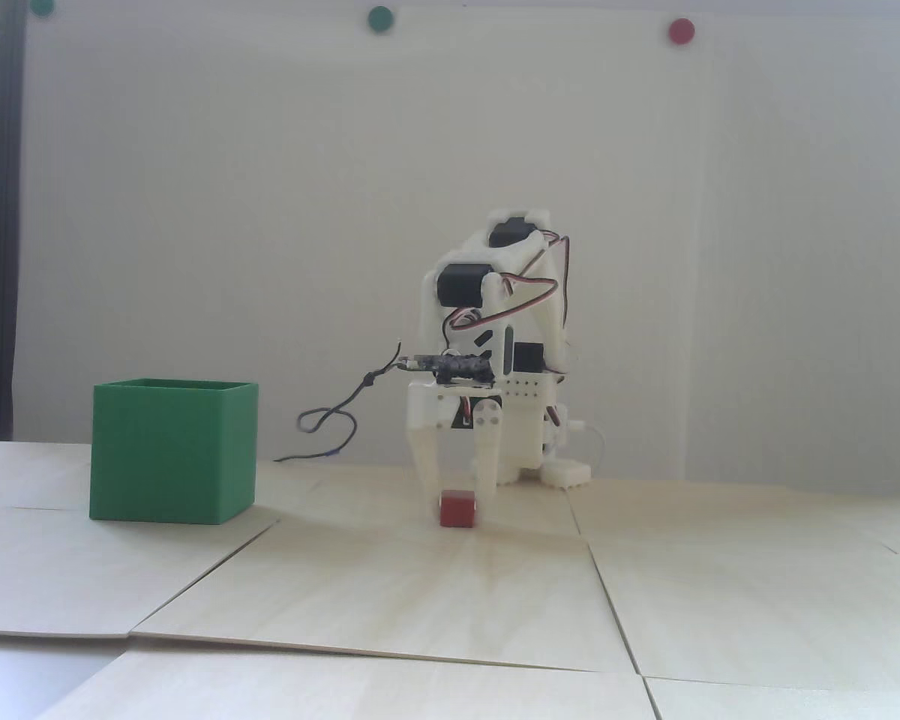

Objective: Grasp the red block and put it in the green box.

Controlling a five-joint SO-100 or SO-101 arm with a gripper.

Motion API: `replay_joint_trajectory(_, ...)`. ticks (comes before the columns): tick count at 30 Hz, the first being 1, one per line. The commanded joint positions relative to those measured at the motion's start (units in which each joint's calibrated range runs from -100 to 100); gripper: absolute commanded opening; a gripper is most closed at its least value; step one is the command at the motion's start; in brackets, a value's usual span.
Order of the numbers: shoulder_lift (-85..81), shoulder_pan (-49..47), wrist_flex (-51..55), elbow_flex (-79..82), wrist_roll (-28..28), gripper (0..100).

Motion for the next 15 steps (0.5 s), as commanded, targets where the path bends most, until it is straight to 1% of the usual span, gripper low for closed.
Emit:
replay_joint_trajectory(1, -0.6, -0.8, -2.8, -1.3, -4.2, 2)
replay_joint_trajectory(6, -3.4, -0.4, -4.1, -1.5, -5.2, 2)
replay_joint_trajectory(8, -7.6, 0.0, -3.5, -1.7, -5.3, 2)
replay_joint_trajectory(15, -24.1, 2.7, -4.1, -1.7, -8.6, 2)
